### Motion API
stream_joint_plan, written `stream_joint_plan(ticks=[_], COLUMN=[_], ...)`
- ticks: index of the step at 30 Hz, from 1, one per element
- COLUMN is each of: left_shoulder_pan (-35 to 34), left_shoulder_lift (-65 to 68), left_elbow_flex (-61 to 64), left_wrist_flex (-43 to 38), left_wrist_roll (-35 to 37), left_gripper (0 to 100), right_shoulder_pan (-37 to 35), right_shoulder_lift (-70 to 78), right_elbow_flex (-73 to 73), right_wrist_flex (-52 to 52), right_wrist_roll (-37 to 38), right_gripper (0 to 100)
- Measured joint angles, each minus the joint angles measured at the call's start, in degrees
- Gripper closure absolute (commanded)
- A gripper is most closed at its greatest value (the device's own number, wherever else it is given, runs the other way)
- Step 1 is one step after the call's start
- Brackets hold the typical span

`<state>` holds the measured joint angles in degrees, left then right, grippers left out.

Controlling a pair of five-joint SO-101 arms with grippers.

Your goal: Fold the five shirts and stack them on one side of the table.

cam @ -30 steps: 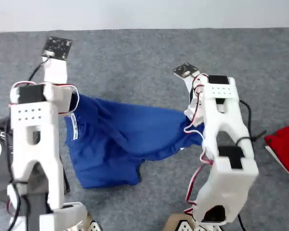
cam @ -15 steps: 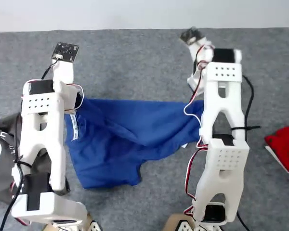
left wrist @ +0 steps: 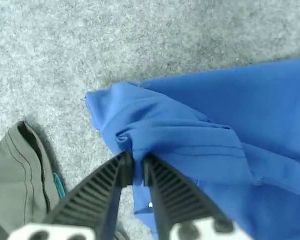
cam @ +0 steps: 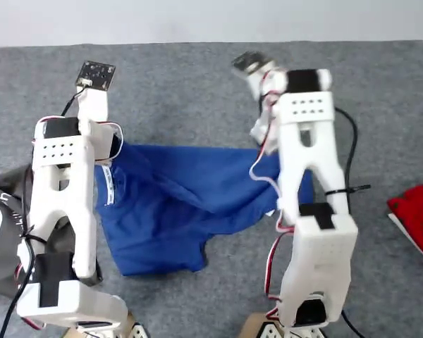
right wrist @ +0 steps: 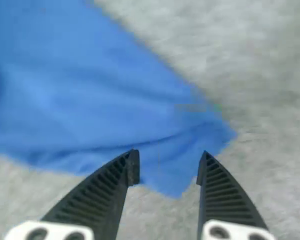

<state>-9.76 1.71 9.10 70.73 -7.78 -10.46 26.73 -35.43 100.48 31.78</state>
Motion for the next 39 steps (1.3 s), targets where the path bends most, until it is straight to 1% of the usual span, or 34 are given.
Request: stream_joint_plan(ticks=[6,11,16,19,23,31,34,36,39], left_shoulder_pan=[0.0,0.0,0.0,0.0,0.0,0.0,0.0,0.0,0.0], left_shoulder_lift=[0.0,0.0,0.0,0.0,0.0,0.0,0.0,0.0,0.0], left_elbow_flex=[0.18,0.18,0.18,0.79,1.32,2.02,2.02,2.02,2.02], left_wrist_flex=[0.0,0.0,0.0,0.0,0.0,0.0,0.0,0.0,0.0], left_wrist_roll=[0.0,0.0,0.0,0.0,0.0,0.0,0.0,0.0,0.0], left_gripper=[99,99,99,99,99,99,99,99,99], right_shoulder_pan=[-8.0,-14.24,-15.74,-15.82,-15.12,-11.78,-11.08,-10.9,-10.99], right_shoulder_lift=[-12.84,-14.07,-13.8,-10.64,-4.48,10.02,15.38,17.67,18.81], right_elbow_flex=[21.36,31.82,40.0,40.44,33.93,7.56,-2.11,-7.82,-14.68], right_wrist_flex=[0.0,-0.97,-10.73,-16.53,-19.43,-19.78,-19.78,-17.76,-11.25], right_wrist_roll=[0.09,-1.58,-2.29,-2.46,-2.55,-2.55,-5.1,-6.24,-6.59], right_gripper=[79.8,79.8,80.0,80.0,80.0,80.1,80.1,80.1,80.1])
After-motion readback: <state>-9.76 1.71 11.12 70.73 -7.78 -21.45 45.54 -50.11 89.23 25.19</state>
